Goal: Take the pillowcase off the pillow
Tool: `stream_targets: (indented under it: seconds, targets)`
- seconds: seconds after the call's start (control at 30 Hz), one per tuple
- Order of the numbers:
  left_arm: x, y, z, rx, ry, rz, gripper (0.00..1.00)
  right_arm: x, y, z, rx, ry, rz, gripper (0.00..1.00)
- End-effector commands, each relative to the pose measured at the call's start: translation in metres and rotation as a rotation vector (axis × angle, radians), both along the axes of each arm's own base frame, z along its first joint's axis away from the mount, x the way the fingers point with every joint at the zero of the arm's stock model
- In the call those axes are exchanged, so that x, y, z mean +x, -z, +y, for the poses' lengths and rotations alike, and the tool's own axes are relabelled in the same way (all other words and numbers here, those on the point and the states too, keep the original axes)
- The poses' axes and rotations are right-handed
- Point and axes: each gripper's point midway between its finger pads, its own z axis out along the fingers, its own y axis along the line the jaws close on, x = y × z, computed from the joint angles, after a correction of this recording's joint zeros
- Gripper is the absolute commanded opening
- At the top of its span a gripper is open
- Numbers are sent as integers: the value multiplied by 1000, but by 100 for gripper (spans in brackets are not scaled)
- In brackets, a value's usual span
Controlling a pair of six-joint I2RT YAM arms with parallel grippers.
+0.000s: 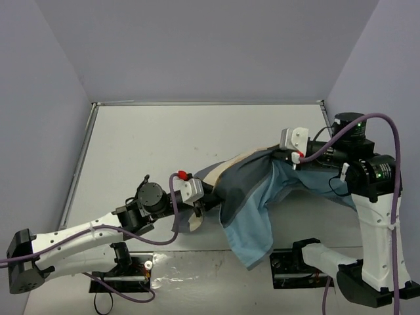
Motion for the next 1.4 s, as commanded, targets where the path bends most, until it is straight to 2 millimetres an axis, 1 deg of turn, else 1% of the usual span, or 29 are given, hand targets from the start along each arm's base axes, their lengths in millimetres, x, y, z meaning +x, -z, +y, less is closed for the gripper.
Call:
stream_targets:
  seconds: [0.0,0.03,0.07,0.13,0.17,0.2,0.23,0.27,0.33,0.37,0.43,0.47,0.5,0.6,0.63,0.77,0.8,0.83,0.9,0.93,1.03,1.1,1.13,1.2,1.23,1.27,1.3,1.33,1.37]
  targets:
    - [5,-29,-12,-308,-6,246,2,5,-48,29,211,-171,4,0]
    - [11,-32,-12,-360,-23,276,2,15,-42,32,221,-166,41,0]
    - [18,-15,-17,-362,-46,378,2,40,-32,36,229,-147,69,0]
    - [34,-6,-16,-396,-86,459,2,69,1,40,243,-71,222,1]
    - [47,12,-15,-409,-143,560,2,98,21,41,230,-13,250,4]
    - [57,20,-10,-425,-187,605,2,112,41,42,212,27,291,5]
    - [68,31,-4,-435,-241,645,2,123,64,47,190,62,344,8]
    - [87,42,7,-456,-312,700,2,149,99,46,135,141,394,8]
    - [112,74,26,-425,-468,751,2,169,136,50,84,195,460,8]
    - [127,82,39,-418,-540,752,2,183,169,54,49,223,532,8]
    - [144,99,54,-361,-670,757,2,206,193,50,5,309,553,7]
    - [153,103,63,-337,-721,731,2,218,216,51,-19,350,596,7]
    - [158,104,67,-318,-752,719,2,229,224,45,-42,407,588,8]
    - [180,112,85,-228,-871,692,2,257,225,38,-46,506,556,27]
    - [189,105,87,-221,-882,675,2,262,220,37,-43,518,542,42]
    - [212,120,113,-161,-975,684,2,265,171,29,-3,554,430,69]
    - [213,125,121,-129,-1004,679,11,261,163,25,-5,560,408,77]
    - [214,113,126,-118,-1014,635,22,252,139,22,17,558,356,80]
    - [214,106,141,-65,-1069,584,55,235,133,19,23,544,349,90]
    - [212,90,153,-54,-1100,532,78,219,112,21,57,508,321,93]
    - [206,42,186,-63,-1203,434,98,172,114,28,66,368,315,100]
    - [197,23,197,-64,-1213,404,95,151,132,22,44,356,322,100]
    - [189,10,203,-84,-1210,387,94,150,136,15,36,377,317,100]
    - [174,14,207,-31,-1182,417,94,155,149,-7,47,470,358,100]
    - [165,10,207,-41,-1154,429,94,164,152,-34,107,581,426,100]
    - [158,23,205,-4,-1129,464,94,165,153,-44,147,592,467,100]
    - [148,28,191,-3,-1039,510,95,168,159,-58,178,632,503,100]
    - [142,39,185,20,-1002,555,95,174,162,-85,233,720,546,100]
    - [137,54,179,43,-970,598,95,179,168,-100,233,790,553,100]
